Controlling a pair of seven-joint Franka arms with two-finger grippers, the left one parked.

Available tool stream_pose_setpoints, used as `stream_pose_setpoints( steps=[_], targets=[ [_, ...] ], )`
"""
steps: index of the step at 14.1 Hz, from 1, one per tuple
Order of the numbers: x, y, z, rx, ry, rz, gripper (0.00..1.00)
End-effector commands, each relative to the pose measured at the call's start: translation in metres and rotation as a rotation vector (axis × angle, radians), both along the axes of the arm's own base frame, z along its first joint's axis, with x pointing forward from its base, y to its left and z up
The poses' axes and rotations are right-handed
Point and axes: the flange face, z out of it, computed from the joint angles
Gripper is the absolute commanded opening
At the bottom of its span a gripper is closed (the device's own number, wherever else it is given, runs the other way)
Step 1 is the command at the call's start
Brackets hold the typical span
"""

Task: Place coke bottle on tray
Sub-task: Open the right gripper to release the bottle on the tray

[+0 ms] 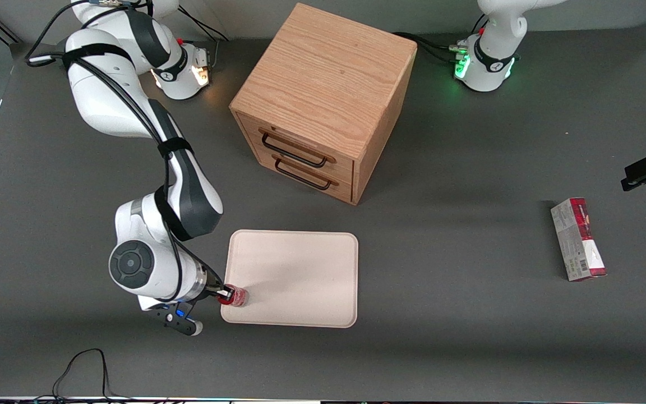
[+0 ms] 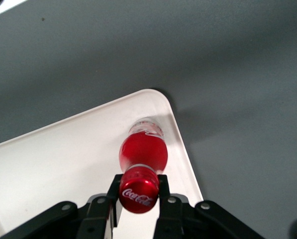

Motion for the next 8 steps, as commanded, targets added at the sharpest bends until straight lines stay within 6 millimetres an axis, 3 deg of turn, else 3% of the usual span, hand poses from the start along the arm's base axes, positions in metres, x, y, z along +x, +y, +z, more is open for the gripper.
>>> stream_pose_setpoints(
  steps=[1, 2, 6, 8],
  targets=[
    [0.004, 0.005, 0.005, -0.013, -0.031, -0.017, 0.79],
    [0.004, 0.004, 0.005, -0.020, -0.033, -0.015, 1.00],
    [0.003, 0.005, 0.012, -0.028, -0.034, -0.013, 1.00],
    [-0.002, -0.001, 0.039, -0.028, -0.028, -0.004, 1.00]
  ],
)
